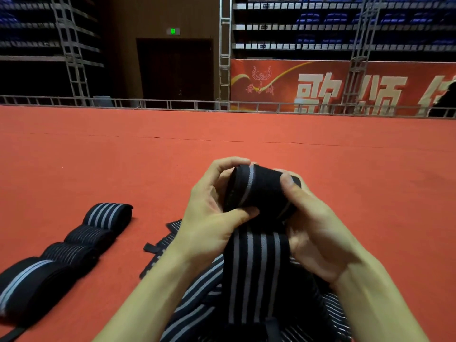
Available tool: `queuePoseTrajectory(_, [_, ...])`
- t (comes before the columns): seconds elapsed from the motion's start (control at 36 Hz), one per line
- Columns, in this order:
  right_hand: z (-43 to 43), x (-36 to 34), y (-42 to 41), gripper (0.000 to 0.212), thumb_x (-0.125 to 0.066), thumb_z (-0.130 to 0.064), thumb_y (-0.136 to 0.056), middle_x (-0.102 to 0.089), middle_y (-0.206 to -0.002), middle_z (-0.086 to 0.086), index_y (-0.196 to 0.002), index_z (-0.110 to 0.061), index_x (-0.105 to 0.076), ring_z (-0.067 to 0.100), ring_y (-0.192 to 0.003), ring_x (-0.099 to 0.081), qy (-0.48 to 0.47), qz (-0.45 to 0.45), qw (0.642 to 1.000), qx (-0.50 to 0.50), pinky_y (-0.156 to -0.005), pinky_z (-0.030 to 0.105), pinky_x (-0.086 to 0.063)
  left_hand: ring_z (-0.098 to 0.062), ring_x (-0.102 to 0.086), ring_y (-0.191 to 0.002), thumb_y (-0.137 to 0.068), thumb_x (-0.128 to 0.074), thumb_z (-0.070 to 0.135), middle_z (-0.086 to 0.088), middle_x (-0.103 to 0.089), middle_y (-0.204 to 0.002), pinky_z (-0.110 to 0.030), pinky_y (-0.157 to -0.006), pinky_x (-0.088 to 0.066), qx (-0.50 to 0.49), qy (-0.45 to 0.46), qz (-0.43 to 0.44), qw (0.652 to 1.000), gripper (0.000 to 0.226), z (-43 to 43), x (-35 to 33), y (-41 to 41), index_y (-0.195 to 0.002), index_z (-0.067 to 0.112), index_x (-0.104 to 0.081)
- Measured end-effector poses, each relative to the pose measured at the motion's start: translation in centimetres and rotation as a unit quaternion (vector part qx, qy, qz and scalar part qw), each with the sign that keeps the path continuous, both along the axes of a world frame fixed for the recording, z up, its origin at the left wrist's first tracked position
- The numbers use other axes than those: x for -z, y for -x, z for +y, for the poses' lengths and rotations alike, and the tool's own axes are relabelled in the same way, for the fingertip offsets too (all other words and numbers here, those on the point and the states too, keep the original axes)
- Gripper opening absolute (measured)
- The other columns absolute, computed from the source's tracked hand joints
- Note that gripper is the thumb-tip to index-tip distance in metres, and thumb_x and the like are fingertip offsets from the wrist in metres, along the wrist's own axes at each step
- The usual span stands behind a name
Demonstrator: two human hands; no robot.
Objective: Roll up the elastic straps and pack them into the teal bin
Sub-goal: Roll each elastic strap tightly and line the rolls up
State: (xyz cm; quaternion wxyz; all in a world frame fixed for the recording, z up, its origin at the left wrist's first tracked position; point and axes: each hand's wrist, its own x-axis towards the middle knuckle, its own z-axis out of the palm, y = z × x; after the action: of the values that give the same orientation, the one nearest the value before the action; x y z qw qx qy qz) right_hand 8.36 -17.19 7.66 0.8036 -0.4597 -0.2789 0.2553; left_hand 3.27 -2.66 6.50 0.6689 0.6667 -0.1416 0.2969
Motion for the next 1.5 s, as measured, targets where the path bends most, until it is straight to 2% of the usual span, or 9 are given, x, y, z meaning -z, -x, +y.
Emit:
queuePoseTrajectory(0.17, [0.3, 0.2, -0.4, 0.032, -0.073, -0.021, -0.073, -0.065, -0.089, 0.01, -0.101, -0.012, -0.06, 0.02, -0.078, -0.065, -0.006, -0.052, 0.997, 0.056, -0.065, 0.03, -0.057, -0.016, -0.062, -0.093, -0.069, -0.061, -0.009, -0.007, -0.064, -0.108, -0.031, -0.081, -0.054, 0.03, -0.007, 0.035, 0.999, 0.062, -0.3, 0.6, 0.0, -0.118, 0.029, -0.053])
queuePoseTrajectory(0.39, [-0.2, 0.5, -0.7, 0.038, -0.072, 0.0, -0.063, -0.063, -0.09, 0.007, -0.096, -0.016, -0.061, 0.02, -0.075, -0.064, 0.005, -0.132, 0.989, 0.068, -0.061, 0.031, -0.056, -0.006, -0.064, -0.066, -0.077, -0.071, 0.049, 0.008, -0.068, -0.075, -0.023, -0.056, -0.053, 0.103, 0.137, 0.191, 0.967, 0.054, -0.9, -0.6, 0.5, -0.117, 0.021, -0.049])
queuePoseTrajectory(0.5, [-0.1, 0.6, -0.9, 0.041, -0.072, 0.004, -0.056, -0.068, -0.091, -0.003, -0.086, -0.024, -0.064, 0.018, -0.08, -0.064, 0.017, -0.178, 0.98, 0.089, -0.066, 0.03, -0.057, -0.006, -0.058, -0.046, -0.079, -0.062, 0.03, 0.001, -0.065, -0.066, -0.017, -0.042, -0.047, 0.102, 0.165, 0.187, 0.963, 0.044, -0.9, -0.9, 0.7, -0.119, 0.016, -0.05])
queuePoseTrajectory(0.67, [-0.3, 0.5, -0.8, 0.071, -0.072, 0.004, -0.061, -0.067, -0.109, 0.016, -0.122, -0.028, -0.054, 0.026, -0.088, -0.07, 0.02, -0.087, 0.995, 0.038, -0.068, 0.036, -0.058, -0.028, -0.072, -0.092, -0.07, -0.082, 0.016, -0.016, -0.067, -0.115, -0.043, -0.074, -0.059, 0.04, 0.147, 0.13, 0.98, 0.057, 0.2, -0.5, 0.3, -0.121, 0.028, -0.06])
queuePoseTrajectory(0.86, [0.0, 0.6, -0.5, 0.062, -0.074, -0.018, -0.066, -0.073, -0.096, 0.01, -0.123, -0.03, -0.054, 0.024, -0.086, -0.072, 0.027, -0.089, 0.992, 0.086, -0.069, 0.035, -0.059, -0.018, -0.068, -0.109, -0.064, -0.079, 0.007, 0.0, -0.065, -0.127, -0.031, -0.088, -0.057, 0.017, 0.086, 0.095, 0.992, 0.074, 0.7, 0.0, -0.1, -0.132, 0.023, -0.055])
queuePoseTrajectory(1.03, [-0.3, 0.7, -0.7, 0.069, -0.079, -0.017, -0.059, -0.071, -0.104, 0.014, -0.122, -0.035, -0.056, 0.028, -0.094, -0.071, 0.06, -0.142, 0.982, 0.112, -0.076, 0.04, -0.058, -0.028, -0.066, -0.113, -0.076, -0.075, 0.015, -0.011, -0.066, -0.125, -0.061, -0.098, -0.048, 0.084, 0.023, 0.175, 0.981, 0.055, 1.8, -0.3, 0.5, -0.128, 0.023, -0.059])
queuePoseTrajectory(1.17, [-0.4, 0.9, -0.9, 0.07, -0.087, -0.011, -0.061, -0.071, -0.102, 0.012, -0.122, -0.025, -0.056, 0.026, -0.09, -0.071, 0.052, -0.106, 0.99, 0.081, -0.07, 0.038, -0.058, -0.03, -0.066, -0.109, -0.073, -0.073, -0.001, -0.007, -0.067, -0.119, -0.048, -0.096, -0.054, 0.05, -0.019, 0.123, 0.991, 0.053, 2.1, -0.5, 0.5, -0.119, 0.023, -0.061])
queuePoseTrajectory(1.36, [0.1, 0.5, -0.7, 0.057, -0.087, -0.042, -0.067, -0.069, -0.087, 0.009, -0.11, -0.014, -0.062, 0.024, -0.075, -0.067, 0.037, -0.091, 0.989, 0.109, -0.063, 0.04, -0.059, -0.025, -0.062, -0.109, -0.074, -0.064, -0.024, 0.002, -0.065, -0.116, -0.037, -0.084, -0.055, -0.007, -0.082, 0.06, 0.995, 0.064, 1.5, -0.1, 0.2, -0.115, 0.026, -0.059])
queuePoseTrajectory(1.5, [-0.1, 0.7, -0.8, 0.036, -0.078, -0.018, -0.066, -0.069, -0.088, 0.014, -0.101, -0.018, -0.067, 0.029, -0.071, -0.069, 0.029, -0.092, 0.987, 0.128, -0.062, 0.044, -0.056, -0.017, -0.067, -0.094, -0.069, -0.078, 0.016, -0.002, -0.066, -0.11, -0.035, -0.074, -0.057, 0.102, 0.024, 0.15, 0.983, 0.054, 1.6, -0.2, 0.5, -0.12, 0.024, -0.061])
